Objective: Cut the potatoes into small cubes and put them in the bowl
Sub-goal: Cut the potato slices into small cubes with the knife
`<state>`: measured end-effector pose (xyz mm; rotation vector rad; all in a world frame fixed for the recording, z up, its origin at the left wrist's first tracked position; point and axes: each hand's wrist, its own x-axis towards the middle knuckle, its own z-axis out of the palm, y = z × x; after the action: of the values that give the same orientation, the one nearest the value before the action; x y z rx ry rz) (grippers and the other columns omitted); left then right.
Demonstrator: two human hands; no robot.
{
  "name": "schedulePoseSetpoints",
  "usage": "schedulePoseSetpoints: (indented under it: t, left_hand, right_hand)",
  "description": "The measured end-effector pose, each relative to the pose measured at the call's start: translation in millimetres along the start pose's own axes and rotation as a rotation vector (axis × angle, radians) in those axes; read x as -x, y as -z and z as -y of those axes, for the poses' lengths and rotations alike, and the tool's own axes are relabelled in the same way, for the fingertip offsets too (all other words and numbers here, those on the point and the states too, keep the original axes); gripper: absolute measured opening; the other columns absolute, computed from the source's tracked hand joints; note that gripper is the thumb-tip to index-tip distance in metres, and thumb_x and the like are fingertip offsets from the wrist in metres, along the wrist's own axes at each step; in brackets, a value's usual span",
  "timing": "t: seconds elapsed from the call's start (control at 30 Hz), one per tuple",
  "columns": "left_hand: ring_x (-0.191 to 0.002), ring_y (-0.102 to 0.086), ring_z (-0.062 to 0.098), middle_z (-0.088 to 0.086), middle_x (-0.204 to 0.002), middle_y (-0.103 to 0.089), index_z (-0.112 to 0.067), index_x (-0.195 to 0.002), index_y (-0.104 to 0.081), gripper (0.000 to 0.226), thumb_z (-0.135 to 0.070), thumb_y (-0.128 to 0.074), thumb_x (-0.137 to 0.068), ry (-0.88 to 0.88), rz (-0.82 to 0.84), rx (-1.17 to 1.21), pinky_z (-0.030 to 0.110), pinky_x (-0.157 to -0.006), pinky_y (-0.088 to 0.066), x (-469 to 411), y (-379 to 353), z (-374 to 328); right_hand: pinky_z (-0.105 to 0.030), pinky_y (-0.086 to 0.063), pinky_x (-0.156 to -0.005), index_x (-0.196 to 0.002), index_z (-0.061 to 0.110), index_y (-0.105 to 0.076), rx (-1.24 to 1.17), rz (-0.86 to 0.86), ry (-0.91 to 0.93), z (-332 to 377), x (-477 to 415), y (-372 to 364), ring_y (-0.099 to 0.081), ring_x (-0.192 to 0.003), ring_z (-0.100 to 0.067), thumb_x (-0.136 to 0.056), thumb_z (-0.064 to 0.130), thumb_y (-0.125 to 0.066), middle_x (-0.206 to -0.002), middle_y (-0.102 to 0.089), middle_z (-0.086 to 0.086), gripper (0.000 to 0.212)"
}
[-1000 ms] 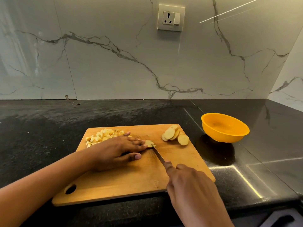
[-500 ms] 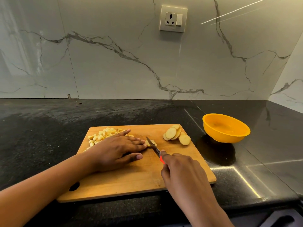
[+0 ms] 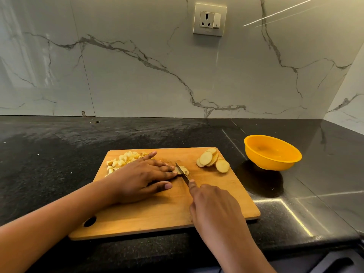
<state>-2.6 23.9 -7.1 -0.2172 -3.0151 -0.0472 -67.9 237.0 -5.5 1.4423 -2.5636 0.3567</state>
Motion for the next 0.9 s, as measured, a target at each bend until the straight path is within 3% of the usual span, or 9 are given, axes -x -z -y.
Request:
schedulePoseSetpoints:
  t: [0.07,0.17,0.27,0.33,0.5,0.77,0.9]
  left_hand:
    - [-0.137,-0.014,-0.009,-0.019,-0.148,-0.029,-0.039,-0.141,-0.028,0.072,-0.072,0.003,-0.085,0.004,0.006,-0.012,0.013,-0.107,0.020,-1,-1,0]
    - [-0.138,-0.011,-0.009,-0.020,-0.148,-0.028,-0.039,-0.141,-0.027,0.072,-0.072,0.004,-0.084,0.005,-0.002,-0.021,0.015,-0.108,0.019,0,-2,0]
    - [-0.136,-0.020,-0.007,-0.018,-0.143,-0.037,-0.036,-0.138,-0.038,0.071,-0.070,-0.002,-0.088,0.002,-0.068,-0.022,0.022,-0.112,0.013,5,-1,-1]
    - [-0.134,-0.028,-0.005,-0.017,-0.140,-0.044,-0.034,-0.135,-0.045,0.068,-0.068,-0.006,-0.091,-0.006,-0.107,-0.040,0.029,-0.115,0.008,7,-1,-1]
    - [-0.134,-0.024,-0.007,-0.020,-0.140,-0.041,-0.035,-0.137,-0.043,0.071,-0.070,-0.003,-0.089,-0.001,-0.093,-0.063,0.027,-0.113,0.013,6,-1,-2]
    - [-0.133,-0.028,-0.005,-0.020,-0.140,-0.043,-0.035,-0.137,-0.043,0.073,-0.069,0.000,-0.088,-0.003,-0.097,-0.103,0.024,-0.111,0.018,5,-2,-1]
    - [-0.131,-0.022,-0.008,-0.021,-0.141,-0.041,-0.036,-0.138,-0.040,0.074,-0.070,0.001,-0.086,-0.006,-0.098,-0.119,0.024,-0.109,0.022,5,-3,-1]
  right_hand:
    - [-0.020,-0.031,-0.062,-0.151,0.022,-0.014,-0.027,0.040,0.012,-3,17,9,-0.053,-0.104,-0.016,-0.102,0.023,-0.035,-0.122,-0.050,0.002,0.054]
    - [-0.018,-0.027,-0.056,-0.149,0.029,-0.021,-0.068,0.032,0.025,-8,33,25,-0.053,-0.101,-0.014,-0.101,0.030,-0.033,-0.118,-0.052,0.007,0.049]
    - [-0.016,-0.025,-0.053,-0.148,0.032,-0.024,-0.100,-0.073,0.025,-9,31,32,-0.044,-0.083,-0.010,-0.100,0.034,-0.033,-0.109,-0.054,0.010,0.049]
    - [-0.016,-0.027,-0.053,-0.149,0.032,-0.023,-0.109,-0.135,0.011,-7,23,29,-0.044,-0.081,-0.009,-0.100,0.034,-0.034,-0.105,-0.054,0.011,0.050]
    - [-0.019,-0.033,-0.066,-0.147,0.029,-0.028,-0.116,-0.138,-0.002,2,3,12,-0.050,-0.090,-0.008,-0.100,0.033,-0.037,-0.114,-0.057,0.009,0.048]
    - [-0.026,-0.035,-0.066,-0.150,0.018,-0.019,0.031,0.063,-0.030,16,-17,-6,-0.055,-0.103,-0.019,-0.100,0.019,-0.042,-0.123,-0.055,-0.002,0.055]
    - [-0.023,-0.034,-0.068,-0.150,0.022,-0.016,-0.006,0.057,0.023,12,7,5,-0.054,-0.102,-0.016,-0.101,0.022,-0.038,-0.123,-0.052,0.001,0.054]
